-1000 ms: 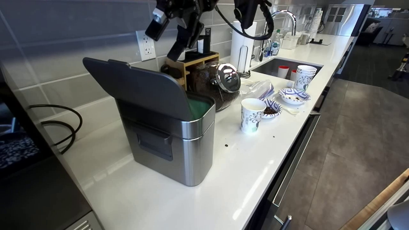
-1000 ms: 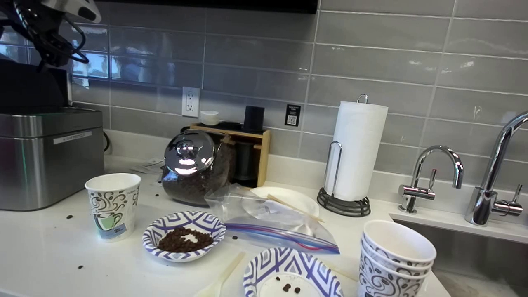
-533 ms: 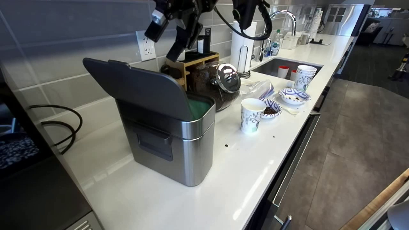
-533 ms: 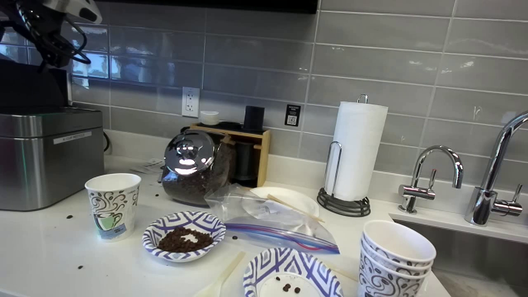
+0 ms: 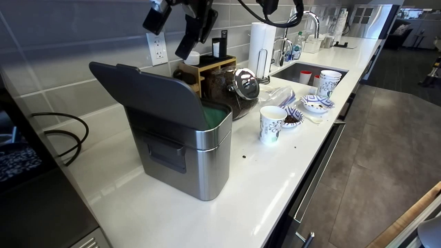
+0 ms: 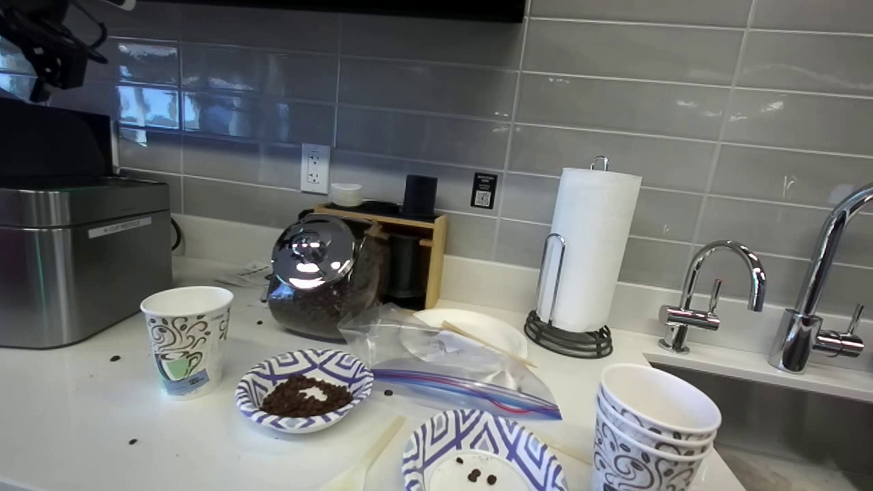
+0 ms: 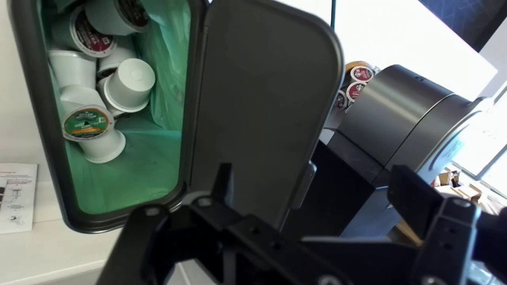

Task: Open the lid on the bin and put a k-cup into it then close it

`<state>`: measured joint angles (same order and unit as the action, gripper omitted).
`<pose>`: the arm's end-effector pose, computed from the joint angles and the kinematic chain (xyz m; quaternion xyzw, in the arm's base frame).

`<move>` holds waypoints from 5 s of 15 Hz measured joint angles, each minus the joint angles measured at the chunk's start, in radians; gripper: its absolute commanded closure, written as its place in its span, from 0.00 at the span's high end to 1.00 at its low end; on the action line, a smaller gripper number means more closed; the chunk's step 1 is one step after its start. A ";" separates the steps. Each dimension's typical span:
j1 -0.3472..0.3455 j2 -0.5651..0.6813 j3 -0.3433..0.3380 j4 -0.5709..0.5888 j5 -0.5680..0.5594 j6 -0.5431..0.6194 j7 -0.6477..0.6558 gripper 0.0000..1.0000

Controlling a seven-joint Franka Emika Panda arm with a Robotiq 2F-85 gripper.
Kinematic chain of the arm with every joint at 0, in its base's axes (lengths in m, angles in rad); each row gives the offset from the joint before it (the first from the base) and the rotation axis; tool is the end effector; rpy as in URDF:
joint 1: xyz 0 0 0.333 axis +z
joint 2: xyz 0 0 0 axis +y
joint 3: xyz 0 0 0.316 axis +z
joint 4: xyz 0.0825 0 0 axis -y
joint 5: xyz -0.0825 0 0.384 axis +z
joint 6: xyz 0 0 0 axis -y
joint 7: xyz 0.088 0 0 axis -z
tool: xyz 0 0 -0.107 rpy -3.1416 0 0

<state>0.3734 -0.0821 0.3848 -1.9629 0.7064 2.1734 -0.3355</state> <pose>0.3902 0.4117 0.5435 -0.8761 -0.3556 -0.0715 0.3177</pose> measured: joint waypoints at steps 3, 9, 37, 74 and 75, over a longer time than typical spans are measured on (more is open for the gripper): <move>0.011 -0.005 0.018 -0.005 -0.043 0.003 0.116 1.00; 0.021 -0.005 0.045 -0.004 -0.260 0.004 0.348 1.00; 0.070 0.143 0.090 0.134 -0.659 0.203 0.488 1.00; 0.099 0.217 0.058 0.261 -0.657 -0.230 0.692 1.00; 0.099 0.210 0.057 0.262 -0.660 -0.254 0.705 1.00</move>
<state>0.4720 0.1276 0.4418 -1.7008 0.0464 1.9192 0.3692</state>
